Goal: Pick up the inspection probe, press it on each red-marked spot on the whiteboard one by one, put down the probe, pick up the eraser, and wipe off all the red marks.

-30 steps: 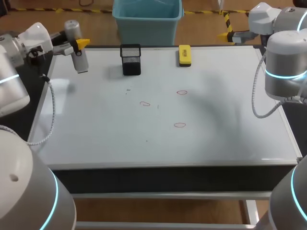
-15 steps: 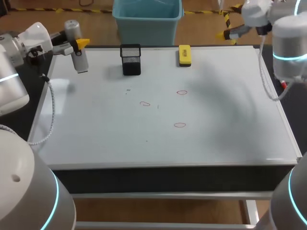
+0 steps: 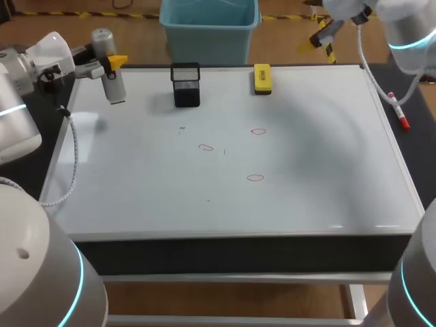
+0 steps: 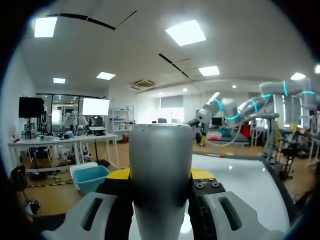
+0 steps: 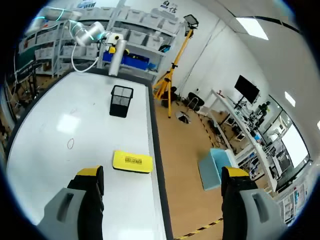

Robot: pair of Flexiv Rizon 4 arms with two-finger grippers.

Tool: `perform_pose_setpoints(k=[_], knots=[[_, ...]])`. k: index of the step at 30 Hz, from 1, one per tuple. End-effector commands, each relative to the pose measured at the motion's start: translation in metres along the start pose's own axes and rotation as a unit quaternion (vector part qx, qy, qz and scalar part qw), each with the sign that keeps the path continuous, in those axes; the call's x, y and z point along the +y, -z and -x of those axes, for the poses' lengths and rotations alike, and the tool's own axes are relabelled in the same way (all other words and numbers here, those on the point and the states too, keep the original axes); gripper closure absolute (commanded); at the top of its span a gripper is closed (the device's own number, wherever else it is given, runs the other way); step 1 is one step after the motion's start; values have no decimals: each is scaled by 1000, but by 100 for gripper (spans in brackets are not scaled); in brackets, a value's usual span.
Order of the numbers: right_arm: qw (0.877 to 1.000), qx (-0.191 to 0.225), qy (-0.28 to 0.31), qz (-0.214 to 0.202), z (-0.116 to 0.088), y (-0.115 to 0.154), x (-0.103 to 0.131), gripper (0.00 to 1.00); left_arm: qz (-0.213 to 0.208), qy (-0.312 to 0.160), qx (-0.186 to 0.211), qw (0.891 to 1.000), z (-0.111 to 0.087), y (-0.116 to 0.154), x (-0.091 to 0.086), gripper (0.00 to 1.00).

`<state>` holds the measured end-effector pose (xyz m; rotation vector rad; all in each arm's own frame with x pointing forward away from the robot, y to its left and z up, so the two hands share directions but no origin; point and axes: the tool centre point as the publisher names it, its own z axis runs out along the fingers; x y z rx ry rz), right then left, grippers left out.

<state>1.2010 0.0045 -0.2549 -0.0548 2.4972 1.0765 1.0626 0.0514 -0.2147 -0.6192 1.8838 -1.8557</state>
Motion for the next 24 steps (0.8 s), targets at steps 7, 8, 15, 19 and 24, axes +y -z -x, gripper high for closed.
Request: perform_pose_setpoints(k=[7, 8, 15, 19, 24], knots=[[841, 403, 312, -181, 9, -9, 0, 0, -1, -1, 0, 1000, 0, -1, 0, 100], [841, 403, 312, -181, 9, -9, 0, 0, -1, -1, 0, 1000, 0, -1, 0, 100], [841, 403, 312, -181, 9, -9, 0, 0, -1, -1, 0, 1000, 0, -1, 0, 100], [841, 403, 312, -181, 9, -9, 0, 0, -1, -1, 0, 1000, 0, -1, 0, 100], [823, 414, 334, -201, 16, -12, -2, 0, -1, -1, 0, 1000, 0, -1, 0, 100]])
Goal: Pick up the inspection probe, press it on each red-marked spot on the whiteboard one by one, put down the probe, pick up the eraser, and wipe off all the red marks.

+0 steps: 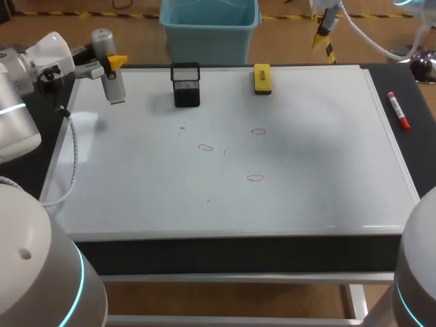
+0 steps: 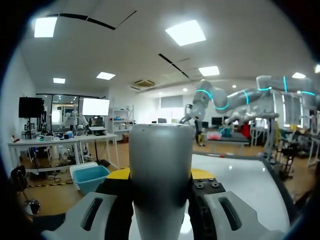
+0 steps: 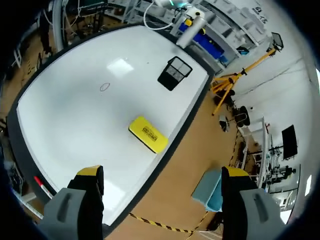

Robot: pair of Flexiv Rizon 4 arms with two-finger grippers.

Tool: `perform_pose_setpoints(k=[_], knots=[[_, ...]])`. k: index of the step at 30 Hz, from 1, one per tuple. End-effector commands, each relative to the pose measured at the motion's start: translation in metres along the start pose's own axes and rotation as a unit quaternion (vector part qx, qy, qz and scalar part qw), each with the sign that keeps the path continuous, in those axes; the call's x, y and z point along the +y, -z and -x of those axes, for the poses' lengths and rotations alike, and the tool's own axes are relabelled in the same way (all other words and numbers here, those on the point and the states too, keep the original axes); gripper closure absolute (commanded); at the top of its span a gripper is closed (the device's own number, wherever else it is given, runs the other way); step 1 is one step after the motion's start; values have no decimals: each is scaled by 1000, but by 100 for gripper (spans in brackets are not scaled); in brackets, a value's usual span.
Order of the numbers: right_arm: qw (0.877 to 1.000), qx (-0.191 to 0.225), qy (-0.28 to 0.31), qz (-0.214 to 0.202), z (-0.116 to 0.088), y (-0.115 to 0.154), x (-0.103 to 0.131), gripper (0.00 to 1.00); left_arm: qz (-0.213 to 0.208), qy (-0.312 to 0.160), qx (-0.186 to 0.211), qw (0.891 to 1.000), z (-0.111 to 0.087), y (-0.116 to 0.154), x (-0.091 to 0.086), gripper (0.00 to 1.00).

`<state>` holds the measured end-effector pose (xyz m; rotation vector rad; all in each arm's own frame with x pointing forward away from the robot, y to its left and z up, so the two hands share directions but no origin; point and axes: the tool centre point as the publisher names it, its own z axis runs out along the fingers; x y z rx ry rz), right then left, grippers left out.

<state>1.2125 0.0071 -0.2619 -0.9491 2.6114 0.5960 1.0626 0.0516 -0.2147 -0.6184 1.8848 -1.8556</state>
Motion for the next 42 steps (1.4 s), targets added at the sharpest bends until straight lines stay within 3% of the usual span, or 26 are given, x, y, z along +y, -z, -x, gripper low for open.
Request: perform_pose_setpoints(k=[1, 6, 15, 28, 37, 42], knots=[[958, 267, 91, -49, 13, 3, -3, 0, -1, -1, 0, 1000, 0, -1, 0, 100], [944, 286, 140, -80, 23, 2, -3, 0, -1, -1, 0, 1000, 0, -1, 0, 100], [915, 315, 239, -83, 21, -18, 11, 0, -1, -1, 0, 1000, 0, -1, 0, 100], [885, 299, 348, -87, 6, -48, 29, 0, -1, -1, 0, 1000, 0, -1, 0, 100], [875, 272, 393, -77, 0, -68, 31, 0, -1, -1, 0, 1000, 0, -1, 0, 100], [877, 264, 396, -68, -1, -75, 35, 0, -1, -1, 0, 1000, 0, -1, 0, 100]])
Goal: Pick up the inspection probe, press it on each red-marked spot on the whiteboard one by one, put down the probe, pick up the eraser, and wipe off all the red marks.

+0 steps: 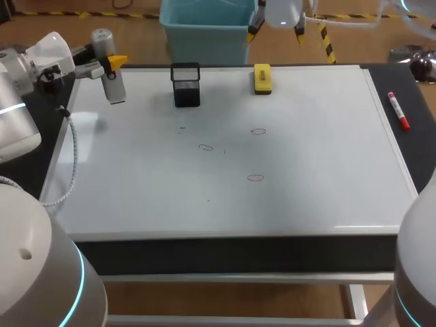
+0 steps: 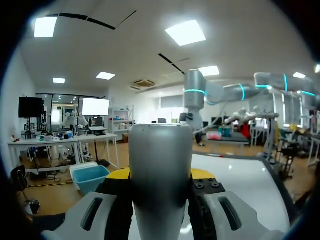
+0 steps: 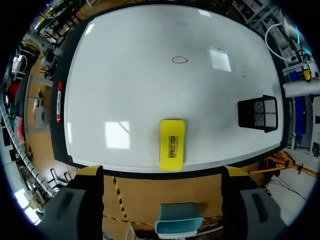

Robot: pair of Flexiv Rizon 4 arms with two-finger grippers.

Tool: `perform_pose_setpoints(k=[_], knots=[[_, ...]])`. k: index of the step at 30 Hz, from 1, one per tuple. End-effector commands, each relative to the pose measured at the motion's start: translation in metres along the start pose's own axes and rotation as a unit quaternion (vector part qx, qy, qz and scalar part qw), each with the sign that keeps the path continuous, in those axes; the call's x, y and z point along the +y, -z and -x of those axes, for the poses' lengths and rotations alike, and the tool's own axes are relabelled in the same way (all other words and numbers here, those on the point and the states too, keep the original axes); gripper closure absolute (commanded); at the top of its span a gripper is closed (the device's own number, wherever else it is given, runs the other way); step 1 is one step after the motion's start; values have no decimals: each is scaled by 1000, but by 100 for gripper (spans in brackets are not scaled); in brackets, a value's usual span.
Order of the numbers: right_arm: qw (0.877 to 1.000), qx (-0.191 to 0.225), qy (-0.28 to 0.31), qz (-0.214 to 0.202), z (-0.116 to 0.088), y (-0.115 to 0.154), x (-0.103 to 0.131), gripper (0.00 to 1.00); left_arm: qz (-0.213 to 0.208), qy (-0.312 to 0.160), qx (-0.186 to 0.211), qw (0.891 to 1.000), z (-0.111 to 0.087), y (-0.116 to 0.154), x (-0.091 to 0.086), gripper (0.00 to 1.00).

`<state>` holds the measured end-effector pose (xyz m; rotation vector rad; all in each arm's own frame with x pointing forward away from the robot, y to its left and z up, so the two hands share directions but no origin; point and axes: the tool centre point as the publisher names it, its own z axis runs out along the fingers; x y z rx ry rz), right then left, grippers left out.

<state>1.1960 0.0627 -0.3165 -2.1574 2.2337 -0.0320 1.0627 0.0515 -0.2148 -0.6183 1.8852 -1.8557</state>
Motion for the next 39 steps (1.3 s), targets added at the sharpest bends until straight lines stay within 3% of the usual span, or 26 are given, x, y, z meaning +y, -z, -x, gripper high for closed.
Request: perform_pose_setpoints(k=[1, 14, 39], knots=[[1000, 26, 0, 4, 5, -4, -2, 0, -2, -1, -1, 1000, 0, -1, 0, 100], [1000, 8, -18, 16, 12, -20, 5, 0, -2, -1, -1, 1000, 0, -1, 0, 100], [998, -5, -69, 3, 29, -57, 22, 0, -2, -1, -1, 1000, 0, -1, 0, 100]])
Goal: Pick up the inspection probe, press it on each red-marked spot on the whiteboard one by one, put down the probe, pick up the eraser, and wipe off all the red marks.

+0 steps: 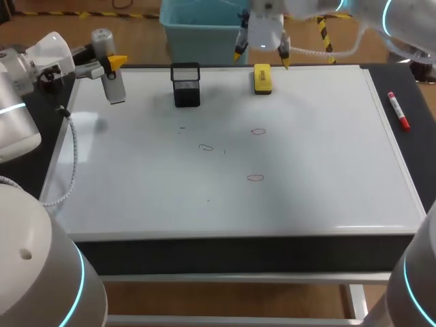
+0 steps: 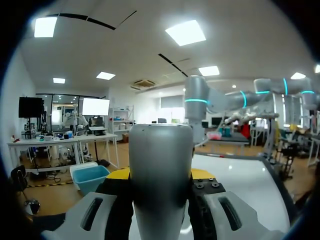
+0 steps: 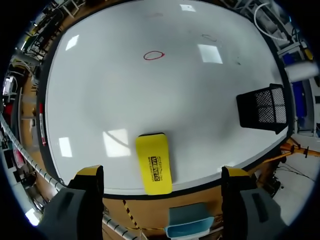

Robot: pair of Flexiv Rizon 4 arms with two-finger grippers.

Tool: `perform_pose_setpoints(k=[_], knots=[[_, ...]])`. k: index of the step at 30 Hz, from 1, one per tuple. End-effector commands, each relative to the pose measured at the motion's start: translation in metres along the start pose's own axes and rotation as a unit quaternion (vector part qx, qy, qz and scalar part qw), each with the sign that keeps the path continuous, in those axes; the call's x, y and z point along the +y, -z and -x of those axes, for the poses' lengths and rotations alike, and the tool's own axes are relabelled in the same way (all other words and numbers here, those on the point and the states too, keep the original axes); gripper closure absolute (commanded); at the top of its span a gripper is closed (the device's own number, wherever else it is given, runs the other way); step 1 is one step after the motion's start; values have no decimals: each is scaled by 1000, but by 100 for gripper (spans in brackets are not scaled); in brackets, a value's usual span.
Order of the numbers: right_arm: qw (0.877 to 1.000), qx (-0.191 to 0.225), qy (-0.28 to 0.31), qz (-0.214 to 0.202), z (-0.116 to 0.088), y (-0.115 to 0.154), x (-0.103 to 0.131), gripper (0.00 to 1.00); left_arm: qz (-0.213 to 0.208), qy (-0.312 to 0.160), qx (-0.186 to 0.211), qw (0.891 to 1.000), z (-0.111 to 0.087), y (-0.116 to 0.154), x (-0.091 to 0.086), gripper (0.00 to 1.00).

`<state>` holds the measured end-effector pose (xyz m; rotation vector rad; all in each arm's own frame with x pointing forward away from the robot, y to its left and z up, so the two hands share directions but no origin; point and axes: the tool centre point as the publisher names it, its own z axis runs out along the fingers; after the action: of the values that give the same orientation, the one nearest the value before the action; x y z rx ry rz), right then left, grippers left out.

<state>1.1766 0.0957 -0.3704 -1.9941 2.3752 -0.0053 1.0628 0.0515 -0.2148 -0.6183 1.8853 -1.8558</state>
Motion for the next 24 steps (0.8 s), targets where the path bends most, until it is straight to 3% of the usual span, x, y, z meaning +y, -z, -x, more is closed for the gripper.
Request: perform_pose_setpoints(k=[1, 4, 24], knots=[[1000, 10, 0, 0, -3, -4, -2, 0, -2, -1, -1, 1000, 0, -1, 0, 100], [999, 30, -24, -3, -4, 2, -9, 0, -2, -1, -1, 1000, 0, -1, 0, 100], [1000, 22, -10, 5, -2, -4, -11, 0, -2, -1, -1, 1000, 0, -1, 0, 100]])
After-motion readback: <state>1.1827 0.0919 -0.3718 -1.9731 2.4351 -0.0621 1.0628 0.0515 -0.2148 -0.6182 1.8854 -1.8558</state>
